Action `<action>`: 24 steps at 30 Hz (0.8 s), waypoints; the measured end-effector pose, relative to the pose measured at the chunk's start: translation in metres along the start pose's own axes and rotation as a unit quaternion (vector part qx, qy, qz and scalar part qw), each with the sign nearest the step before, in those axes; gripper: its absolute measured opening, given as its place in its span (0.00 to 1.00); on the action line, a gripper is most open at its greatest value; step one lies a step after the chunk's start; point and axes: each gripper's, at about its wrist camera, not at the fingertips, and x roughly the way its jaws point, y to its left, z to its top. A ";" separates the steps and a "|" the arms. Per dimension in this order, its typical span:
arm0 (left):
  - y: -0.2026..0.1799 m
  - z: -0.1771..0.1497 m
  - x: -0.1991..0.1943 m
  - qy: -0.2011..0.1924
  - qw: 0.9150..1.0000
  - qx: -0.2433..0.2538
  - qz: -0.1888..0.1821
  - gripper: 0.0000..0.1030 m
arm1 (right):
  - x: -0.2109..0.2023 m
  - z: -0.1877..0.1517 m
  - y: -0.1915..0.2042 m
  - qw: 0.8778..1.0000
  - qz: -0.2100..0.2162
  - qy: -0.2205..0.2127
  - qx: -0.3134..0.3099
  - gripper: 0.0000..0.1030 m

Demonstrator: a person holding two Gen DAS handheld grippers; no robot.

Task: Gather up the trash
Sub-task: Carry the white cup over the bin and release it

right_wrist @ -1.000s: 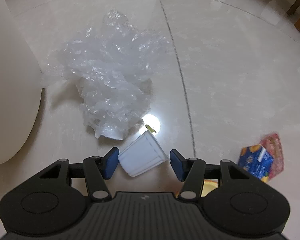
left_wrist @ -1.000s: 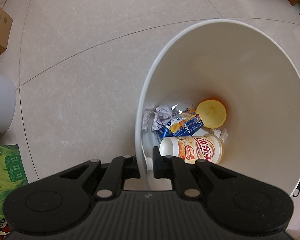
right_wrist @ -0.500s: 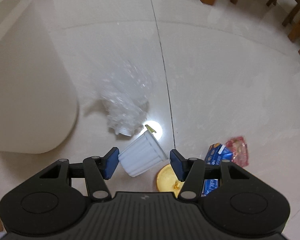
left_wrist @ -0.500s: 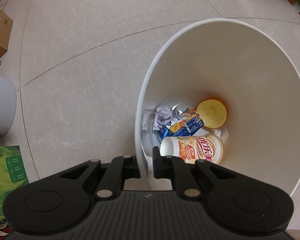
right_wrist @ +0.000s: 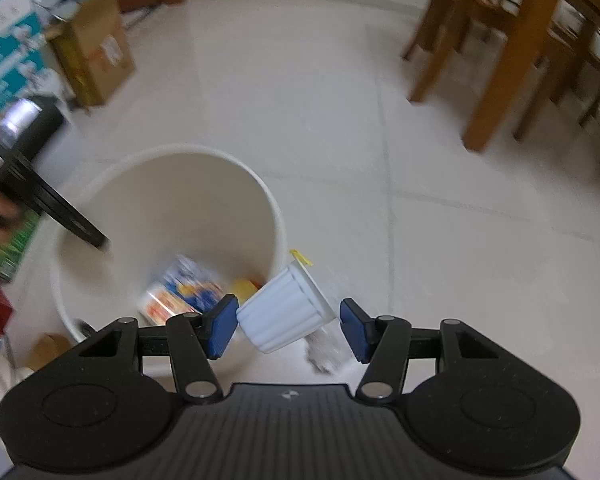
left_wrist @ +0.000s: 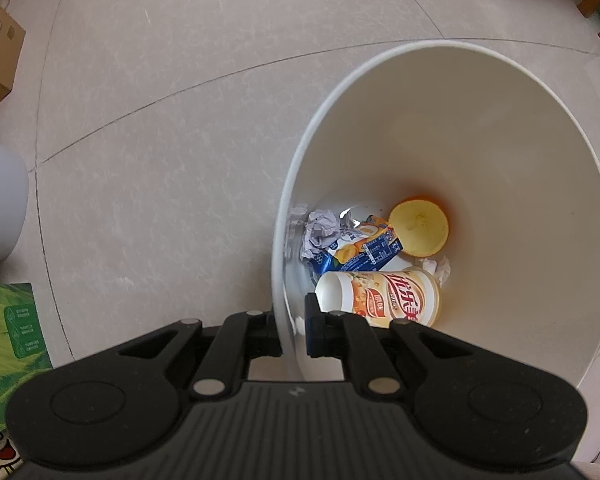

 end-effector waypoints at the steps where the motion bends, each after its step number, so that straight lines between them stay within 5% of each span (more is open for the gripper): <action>1: 0.000 0.000 0.000 0.000 1.000 -0.002 -0.001 0.07 | -0.001 0.006 0.007 1.000 0.007 -0.002 -0.006 0.59; 7: 0.001 0.000 0.001 0.000 1.000 0.002 0.000 0.06 | 0.010 0.027 0.041 0.999 0.035 -0.008 -0.028 0.60; 12: -0.001 0.000 0.002 0.000 1.000 0.005 0.001 0.07 | 0.022 0.029 0.045 0.999 0.031 -0.013 -0.028 0.89; 24: 0.000 -0.001 0.002 -0.002 1.000 0.001 0.000 0.07 | 0.010 0.012 0.010 0.999 -0.008 -0.022 0.028 0.89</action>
